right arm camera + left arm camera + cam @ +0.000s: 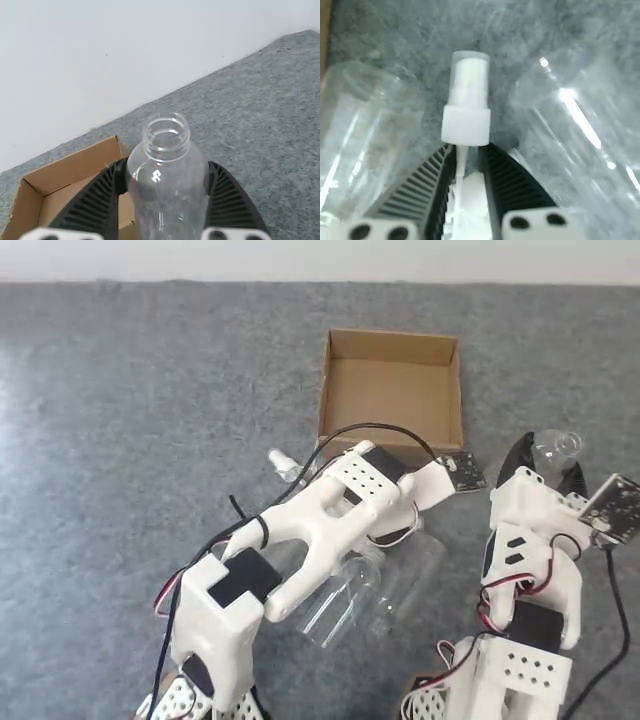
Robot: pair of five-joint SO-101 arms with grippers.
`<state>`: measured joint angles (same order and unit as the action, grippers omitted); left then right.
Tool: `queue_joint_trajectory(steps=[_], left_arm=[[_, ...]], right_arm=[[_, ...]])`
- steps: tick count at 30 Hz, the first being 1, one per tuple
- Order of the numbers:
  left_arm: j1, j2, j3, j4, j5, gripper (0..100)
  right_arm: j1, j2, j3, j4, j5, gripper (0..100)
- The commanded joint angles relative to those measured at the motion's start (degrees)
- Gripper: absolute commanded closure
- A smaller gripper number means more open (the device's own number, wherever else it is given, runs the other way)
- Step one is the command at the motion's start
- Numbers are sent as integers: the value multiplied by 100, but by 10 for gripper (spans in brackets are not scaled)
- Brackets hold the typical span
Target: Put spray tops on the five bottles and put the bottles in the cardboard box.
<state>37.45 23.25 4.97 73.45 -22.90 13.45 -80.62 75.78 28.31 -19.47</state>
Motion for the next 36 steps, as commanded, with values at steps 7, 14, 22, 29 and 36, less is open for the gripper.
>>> queue_joint_trajectory(steps=[7,14,22,29,36], left_arm=[[-431,-1160,-224,448,18,934],[-396,-1160,-224,440,132,930],[-26,-1099,-180,149,141,795],[-9,-1099,505,-1002,-88,786],[-26,-1099,971,-1644,-273,788]], right_arm=[[48,-57,-457,-154,105,909],[48,-57,-457,-154,105,909],[48,-57,-457,-154,105,909],[40,-66,-457,-154,105,909],[40,-75,-457,-154,105,909]])
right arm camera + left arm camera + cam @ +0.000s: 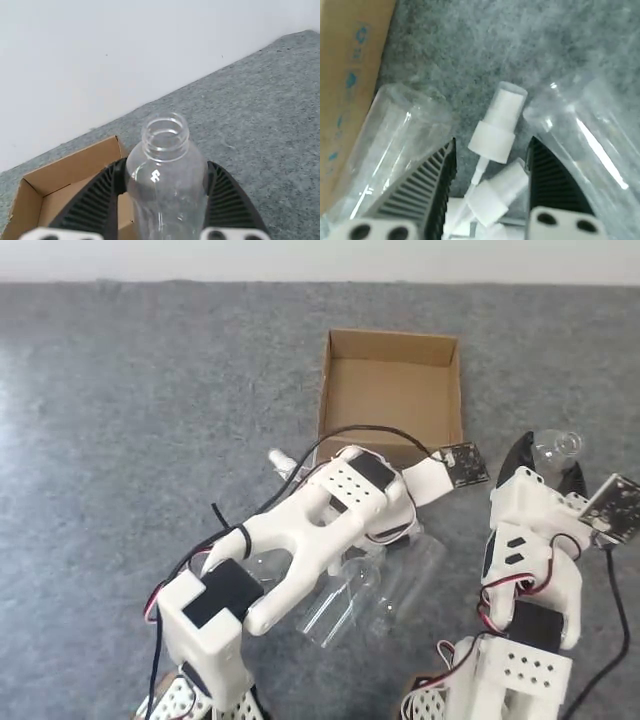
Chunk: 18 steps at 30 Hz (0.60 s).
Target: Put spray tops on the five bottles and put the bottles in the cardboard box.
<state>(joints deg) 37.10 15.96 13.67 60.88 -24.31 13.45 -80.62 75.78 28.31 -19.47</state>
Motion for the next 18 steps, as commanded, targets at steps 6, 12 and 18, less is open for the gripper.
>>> queue_joint_trajectory(steps=[6,12,18], left_arm=[[18,-369,532,-914,-202,790],[62,-105,365,-862,-185,791],[88,501,-462,-105,-193,885]], right_arm=[[40,-84,-457,-154,105,909],[40,-84,-457,-154,105,909],[40,-84,-457,-154,105,909]])
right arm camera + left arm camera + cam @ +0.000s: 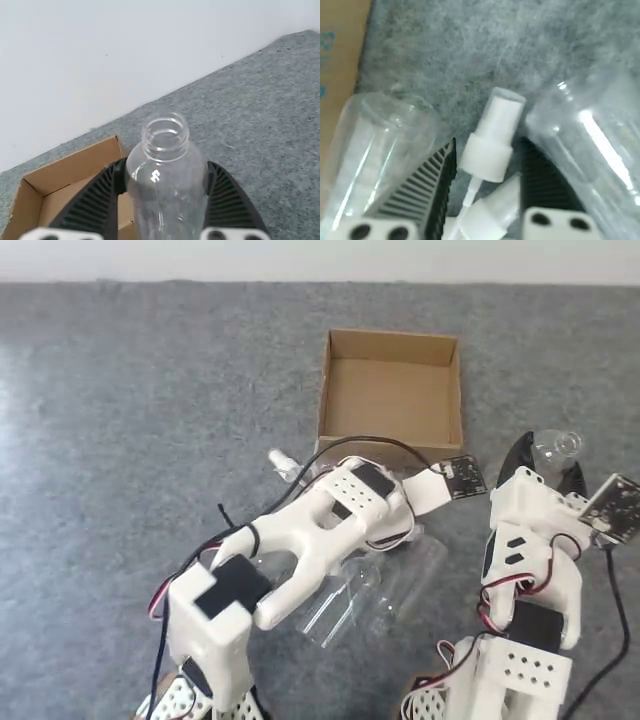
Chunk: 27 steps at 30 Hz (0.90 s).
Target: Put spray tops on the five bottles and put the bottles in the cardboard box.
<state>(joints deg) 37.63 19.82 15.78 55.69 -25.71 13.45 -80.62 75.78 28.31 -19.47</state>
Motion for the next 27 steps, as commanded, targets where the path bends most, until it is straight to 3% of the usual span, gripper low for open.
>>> queue_joint_trajectory(steps=[1,10,27], left_arm=[[35,176,-778,501,-53,909],[18,220,-927,651,-26,945],[-149,-958,-831,1662,457,945]], right_arm=[[40,-84,-457,-154,105,909],[40,-84,-457,-154,105,909],[40,-84,-457,-154,105,909]])
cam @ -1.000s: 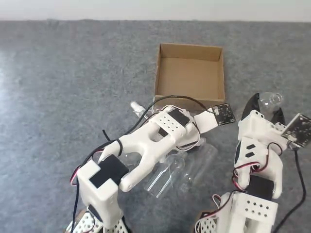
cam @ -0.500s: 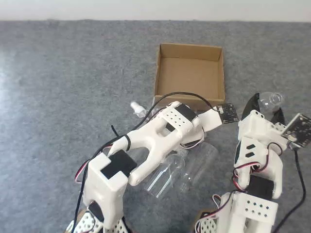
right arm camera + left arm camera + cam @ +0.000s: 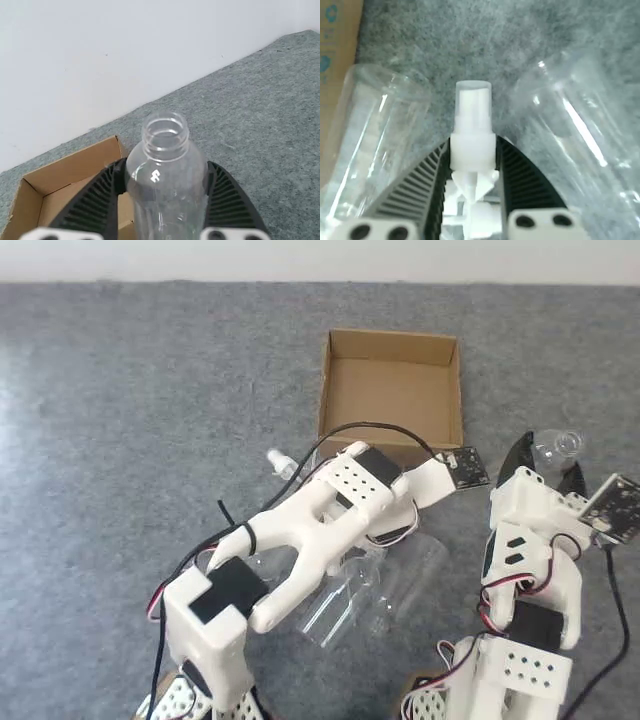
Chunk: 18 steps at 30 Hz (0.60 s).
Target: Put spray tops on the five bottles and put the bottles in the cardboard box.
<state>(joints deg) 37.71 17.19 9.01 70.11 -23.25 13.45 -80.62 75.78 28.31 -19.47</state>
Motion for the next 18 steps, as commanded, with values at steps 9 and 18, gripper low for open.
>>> queue_joint_trajectory(steps=[9,18], left_arm=[[-440,-1574,312,246,404,945],[-695,-2813,796,273,536,945]], right_arm=[[40,-75,-457,-154,105,909],[-154,-110,-360,-171,105,909]])
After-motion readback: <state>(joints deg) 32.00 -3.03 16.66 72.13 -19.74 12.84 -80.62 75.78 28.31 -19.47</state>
